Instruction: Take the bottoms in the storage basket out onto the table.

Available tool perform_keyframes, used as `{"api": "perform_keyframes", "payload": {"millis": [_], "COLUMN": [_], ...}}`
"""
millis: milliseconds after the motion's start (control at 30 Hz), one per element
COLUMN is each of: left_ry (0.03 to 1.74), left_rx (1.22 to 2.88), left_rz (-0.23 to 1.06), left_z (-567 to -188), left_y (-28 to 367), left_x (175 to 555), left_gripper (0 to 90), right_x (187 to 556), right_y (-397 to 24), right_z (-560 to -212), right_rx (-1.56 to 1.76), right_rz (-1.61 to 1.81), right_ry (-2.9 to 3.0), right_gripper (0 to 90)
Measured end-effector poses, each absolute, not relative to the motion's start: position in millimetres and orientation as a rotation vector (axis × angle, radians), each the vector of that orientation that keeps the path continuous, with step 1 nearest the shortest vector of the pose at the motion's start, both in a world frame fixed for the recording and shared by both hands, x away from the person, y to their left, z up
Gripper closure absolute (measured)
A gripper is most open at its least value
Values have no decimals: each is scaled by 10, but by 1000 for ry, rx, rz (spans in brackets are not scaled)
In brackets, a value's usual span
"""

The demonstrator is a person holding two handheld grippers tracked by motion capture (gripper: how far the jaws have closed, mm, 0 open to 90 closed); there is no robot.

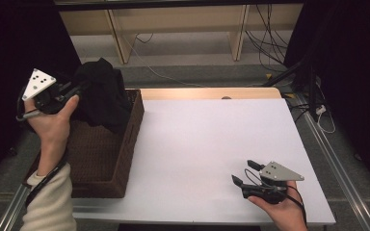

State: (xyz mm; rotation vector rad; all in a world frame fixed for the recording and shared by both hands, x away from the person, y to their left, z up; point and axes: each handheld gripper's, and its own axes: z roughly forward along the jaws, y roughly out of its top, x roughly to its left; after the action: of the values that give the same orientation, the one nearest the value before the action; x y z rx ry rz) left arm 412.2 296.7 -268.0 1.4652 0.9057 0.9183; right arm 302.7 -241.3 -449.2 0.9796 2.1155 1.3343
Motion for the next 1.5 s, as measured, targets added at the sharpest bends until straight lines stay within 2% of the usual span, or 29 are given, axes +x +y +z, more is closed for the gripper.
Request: {"api": "perform_keyframes", "payload": {"millis": [800, 1500], "left_ry": [855, 805], "left_rx": [1439, 1423], "left_rz": [947, 915], "left_z": [-2545, -2444], "left_y": [2899, 2762], "left_x": [3978, 3855], "left_gripper": [848, 848], "right_x": [3026, 3025], "right_y": [-2413, -2413], "right_z": [-4490, -4490], "right_rx": [980, 981], "right_rz": [1333, 1325], "right_ry": [2114, 2118], "right_gripper": [254, 254]}}
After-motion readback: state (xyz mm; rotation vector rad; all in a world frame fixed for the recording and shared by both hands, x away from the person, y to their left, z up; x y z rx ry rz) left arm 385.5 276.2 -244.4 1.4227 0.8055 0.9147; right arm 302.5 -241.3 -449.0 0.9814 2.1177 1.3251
